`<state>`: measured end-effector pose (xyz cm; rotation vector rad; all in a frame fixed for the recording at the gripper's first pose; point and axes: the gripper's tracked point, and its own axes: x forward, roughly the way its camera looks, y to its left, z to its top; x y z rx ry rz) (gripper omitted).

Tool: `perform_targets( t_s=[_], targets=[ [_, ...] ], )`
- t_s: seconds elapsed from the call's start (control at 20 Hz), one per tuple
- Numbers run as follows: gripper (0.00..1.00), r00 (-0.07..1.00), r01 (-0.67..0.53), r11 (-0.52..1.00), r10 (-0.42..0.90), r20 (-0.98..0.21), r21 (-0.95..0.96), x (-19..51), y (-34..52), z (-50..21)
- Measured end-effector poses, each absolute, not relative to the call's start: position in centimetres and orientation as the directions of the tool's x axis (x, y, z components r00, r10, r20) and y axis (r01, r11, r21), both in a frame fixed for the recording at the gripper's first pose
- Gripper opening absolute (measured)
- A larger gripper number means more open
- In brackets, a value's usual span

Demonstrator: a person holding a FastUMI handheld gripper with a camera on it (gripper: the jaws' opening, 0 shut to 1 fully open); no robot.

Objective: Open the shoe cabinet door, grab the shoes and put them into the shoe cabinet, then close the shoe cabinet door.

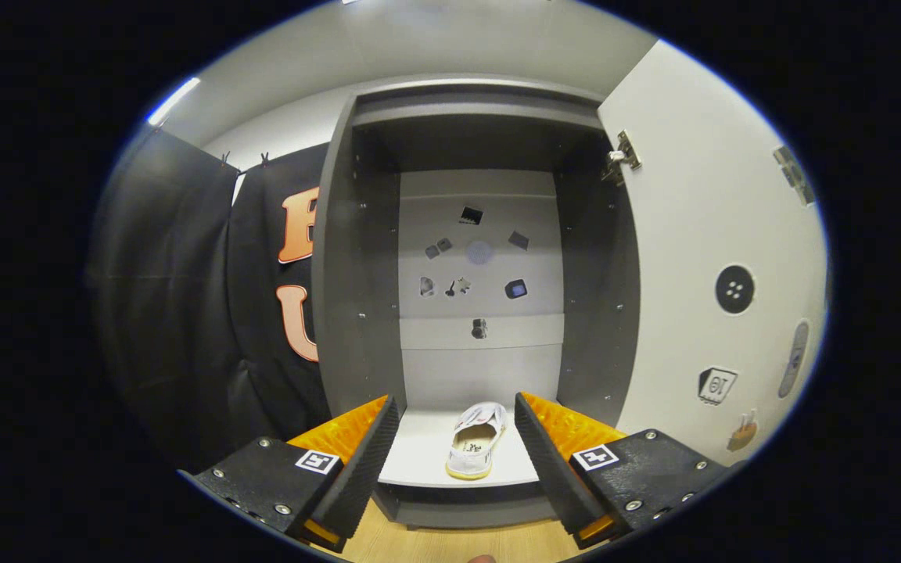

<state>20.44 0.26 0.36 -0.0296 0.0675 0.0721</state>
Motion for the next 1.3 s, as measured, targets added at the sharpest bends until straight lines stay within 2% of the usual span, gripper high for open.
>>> perform_targets(
  t_s=[0.35, 0.85, 1.3],
  targets=[
    [0.93, 0.996, -0.065, 0.998, 0.065, -0.056, -0.004, 9.4, -2.2, 2.4],
    [0.93, 0.997, -0.036, 0.998, 0.039, -0.071, 0.049, 1.6, -5.8, 1.3],
    [0.93, 0.989, 0.142, 0.989, -0.140, -0.048, 0.036, -4.9, -18.2, 1.9]
  ],
)
